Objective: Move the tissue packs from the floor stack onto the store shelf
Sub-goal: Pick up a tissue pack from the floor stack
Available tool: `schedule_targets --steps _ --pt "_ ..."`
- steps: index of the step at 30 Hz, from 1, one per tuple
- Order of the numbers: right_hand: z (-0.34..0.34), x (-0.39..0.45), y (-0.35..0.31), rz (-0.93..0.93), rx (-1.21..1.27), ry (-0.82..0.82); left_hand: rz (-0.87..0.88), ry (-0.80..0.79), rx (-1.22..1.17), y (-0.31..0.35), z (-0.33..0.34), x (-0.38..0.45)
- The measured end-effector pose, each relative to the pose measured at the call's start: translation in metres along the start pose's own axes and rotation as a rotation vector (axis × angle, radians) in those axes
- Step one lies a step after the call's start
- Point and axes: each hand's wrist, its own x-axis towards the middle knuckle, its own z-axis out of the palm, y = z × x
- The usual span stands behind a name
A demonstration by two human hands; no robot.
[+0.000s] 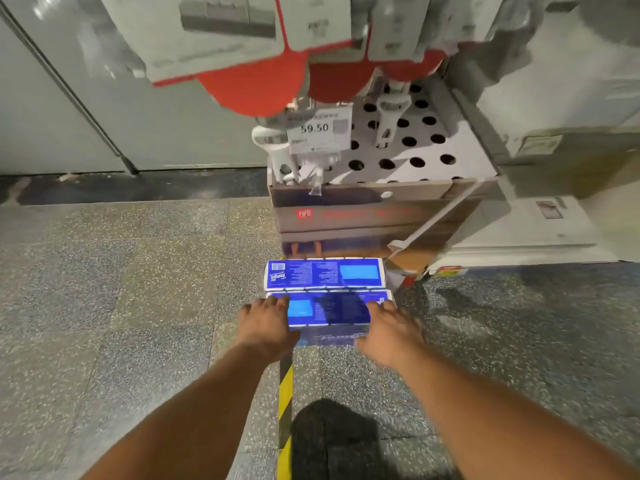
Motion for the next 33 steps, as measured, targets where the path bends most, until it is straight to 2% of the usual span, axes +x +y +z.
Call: schedule_targets --steps 3,7,10,14,16,19,21,23,33 --pt "0.057 0.067 0.009 -0.010 -0.027 0.034 0.034 0.017 0.064 -0.007 0.072 0.060" --pt "0.126 0.136 0.024 -0.048 -0.036 0.051 -0.015 -0.030 0.069 -0.017 0.152 0.119" --pt "0.158 0.157 0.031 -0.076 -0.078 0.106 -0.030 0.044 0.046 -0.017 0.187 0.133" --pt "0.171 0.152 0.028 -0.136 -0.183 0.247 -0.035 0.134 0.142 -0.016 0.188 0.122" --pt "0.167 0.147 0.032 -0.122 -0.202 0.231 -0.022 0.124 0.228 -0.017 0.182 0.116" --pt "0.157 0.150 0.041 -0.120 -0.249 0.134 -0.032 0.012 0.300 -0.018 0.183 0.113" --pt "0.158 0.157 0.047 -0.137 -0.255 0.090 -0.032 -0.028 0.291 -0.016 0.192 0.115" --pt "0.165 0.164 0.049 -0.154 -0.246 0.073 -0.030 -0.002 0.277 -0.016 0.200 0.118" --pt "0.171 0.165 0.050 -0.202 -0.257 0.227 -0.008 0.116 0.219 -0.016 0.203 0.119"
